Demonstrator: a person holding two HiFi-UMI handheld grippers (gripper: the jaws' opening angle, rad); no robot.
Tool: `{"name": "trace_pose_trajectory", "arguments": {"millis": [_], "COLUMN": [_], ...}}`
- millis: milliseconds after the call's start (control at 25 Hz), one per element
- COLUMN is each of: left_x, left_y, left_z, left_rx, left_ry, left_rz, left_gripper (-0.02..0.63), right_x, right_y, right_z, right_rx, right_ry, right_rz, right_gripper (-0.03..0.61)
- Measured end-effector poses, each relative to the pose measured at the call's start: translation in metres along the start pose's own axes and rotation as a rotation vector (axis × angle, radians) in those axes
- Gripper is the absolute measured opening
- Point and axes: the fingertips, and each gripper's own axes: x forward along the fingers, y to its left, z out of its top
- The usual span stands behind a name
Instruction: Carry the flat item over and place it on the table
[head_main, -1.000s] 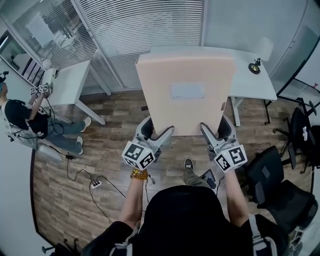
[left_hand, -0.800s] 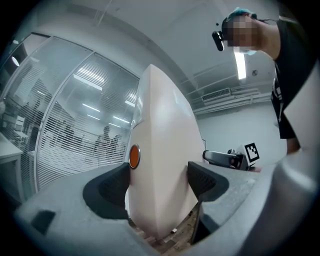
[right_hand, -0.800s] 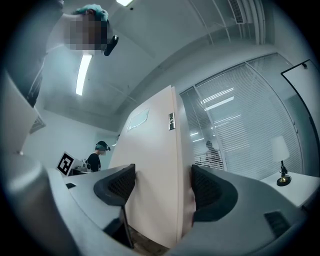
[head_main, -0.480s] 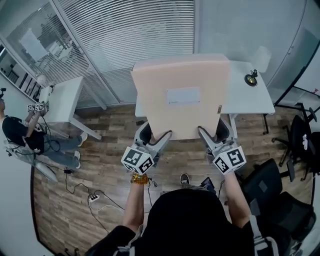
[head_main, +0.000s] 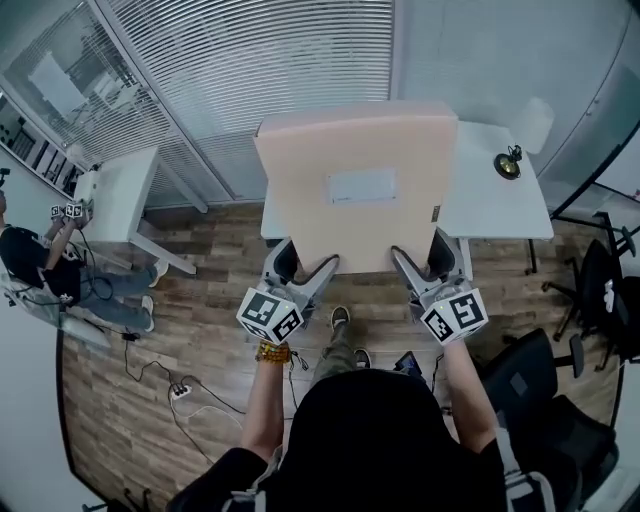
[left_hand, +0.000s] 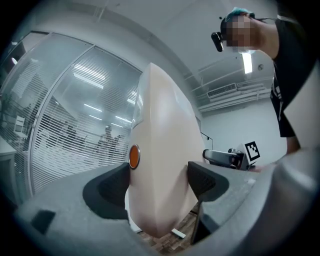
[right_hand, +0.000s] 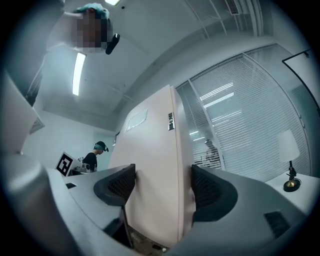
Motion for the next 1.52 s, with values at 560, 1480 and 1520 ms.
{"name": "trace_pose_trajectory", "arguments": {"millis": [560, 1480, 1520], "left_x": [0.068, 0.148, 0.151], "left_y": [0.104, 0.179, 0.182], "left_z": [-0.006, -0.006, -0.006], "left_rx": [-0.038, -0.062, -0.065], "left_ry": [-0.004, 0.025, 0.024], "left_rz": [0.002, -0.021, -0.023], "left_gripper": [0.365, 0.365, 0.365], "right_x": [0.111, 0.192, 0.194], "right_y": [-0.051, -0.116, -0.119], "right_z": [-0.028, -0.048, -0.048], "right_rx": [0.020, 0.051, 0.052], "right_ry": [0.039, 0.083, 0.087], "right_rz": [-0.019, -0.061, -0.063], "right_gripper": [0.325, 0.325, 0.325]}}
